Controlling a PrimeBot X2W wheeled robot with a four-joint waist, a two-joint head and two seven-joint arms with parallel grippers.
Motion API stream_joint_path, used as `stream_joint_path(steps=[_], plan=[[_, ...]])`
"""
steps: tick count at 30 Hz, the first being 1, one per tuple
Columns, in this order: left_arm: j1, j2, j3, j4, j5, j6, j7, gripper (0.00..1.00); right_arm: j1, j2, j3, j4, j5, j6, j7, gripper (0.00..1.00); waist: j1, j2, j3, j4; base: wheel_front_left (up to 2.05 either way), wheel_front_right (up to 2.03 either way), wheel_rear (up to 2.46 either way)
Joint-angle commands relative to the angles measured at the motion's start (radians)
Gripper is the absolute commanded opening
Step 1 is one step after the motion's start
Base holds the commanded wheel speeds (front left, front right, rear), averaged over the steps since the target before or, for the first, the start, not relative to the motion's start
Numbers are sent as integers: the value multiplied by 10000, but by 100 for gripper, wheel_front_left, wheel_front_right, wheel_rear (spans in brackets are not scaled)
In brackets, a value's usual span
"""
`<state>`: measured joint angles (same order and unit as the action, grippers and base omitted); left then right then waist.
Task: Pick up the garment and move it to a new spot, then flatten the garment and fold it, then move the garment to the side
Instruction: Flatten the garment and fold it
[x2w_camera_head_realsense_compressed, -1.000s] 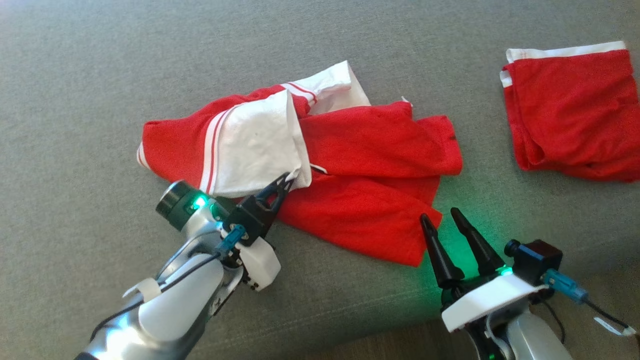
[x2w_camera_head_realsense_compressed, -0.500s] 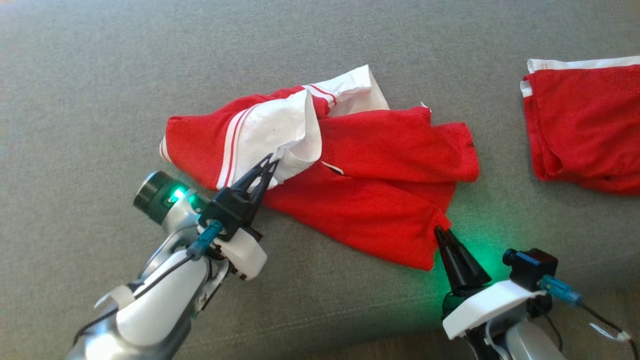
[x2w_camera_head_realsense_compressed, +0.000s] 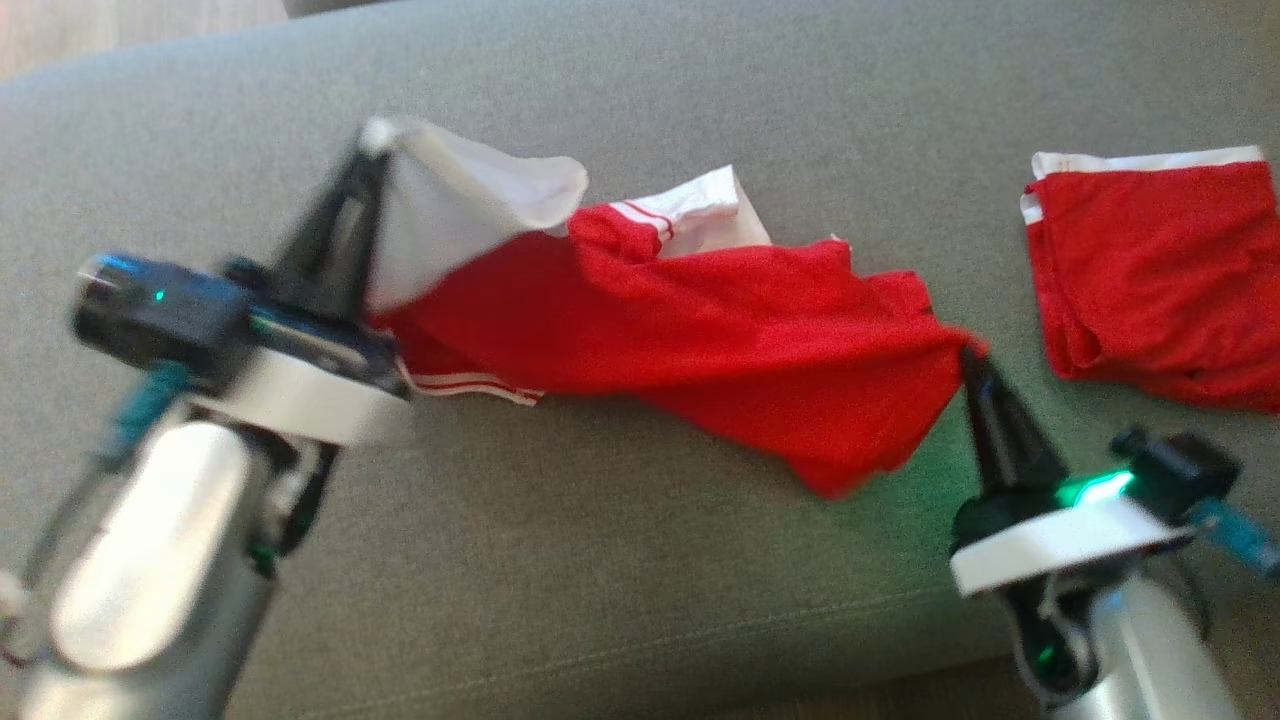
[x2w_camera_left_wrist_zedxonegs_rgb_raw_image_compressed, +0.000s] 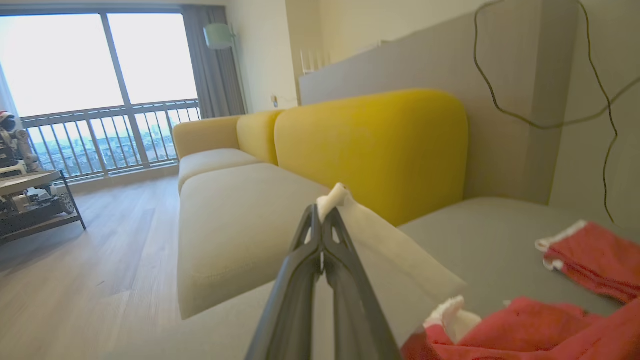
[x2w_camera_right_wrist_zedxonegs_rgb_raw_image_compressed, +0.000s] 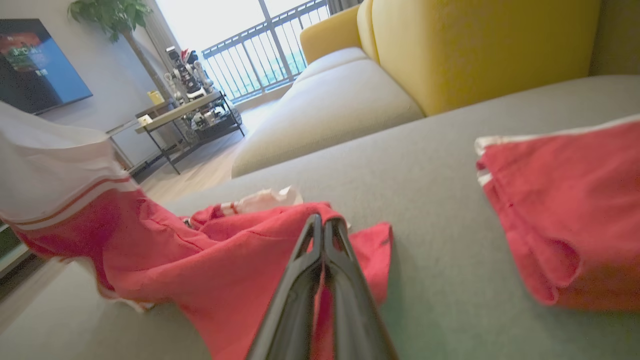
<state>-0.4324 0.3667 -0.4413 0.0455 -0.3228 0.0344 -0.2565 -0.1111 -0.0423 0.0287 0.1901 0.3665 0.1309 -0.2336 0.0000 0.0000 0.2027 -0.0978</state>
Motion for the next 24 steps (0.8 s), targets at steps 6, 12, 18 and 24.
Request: stream_joint_path(steps=[6, 12, 18, 24], plan=[[-1156, 736, 1612, -618, -1322, -519, 223, 0, -1445, -364, -890, -1631, -168, -2, 1402, 0, 0, 0, -856, -33, 0, 0, 0], [-2456, 889, 2271, -590, -2623, -848, 1267, 0, -2937, -1204, -1452, -2499, 37, -2, 3001, 0, 0, 0, -1275, -33, 0, 0, 0], [-4371, 745, 2513, 292, -3663, -890, 2621, 0, -4989, -1705, -1567, -2140, 381, -2, 4501, 0, 0, 0, -1014, 56, 0, 0, 0], [-6814, 469, 2317, 2137, -3914, -950, 3471, 0, -7537, -1831, -1008, -448, 121, -2, 4780, 0, 0, 0, 97, 147, 0, 0, 0]])
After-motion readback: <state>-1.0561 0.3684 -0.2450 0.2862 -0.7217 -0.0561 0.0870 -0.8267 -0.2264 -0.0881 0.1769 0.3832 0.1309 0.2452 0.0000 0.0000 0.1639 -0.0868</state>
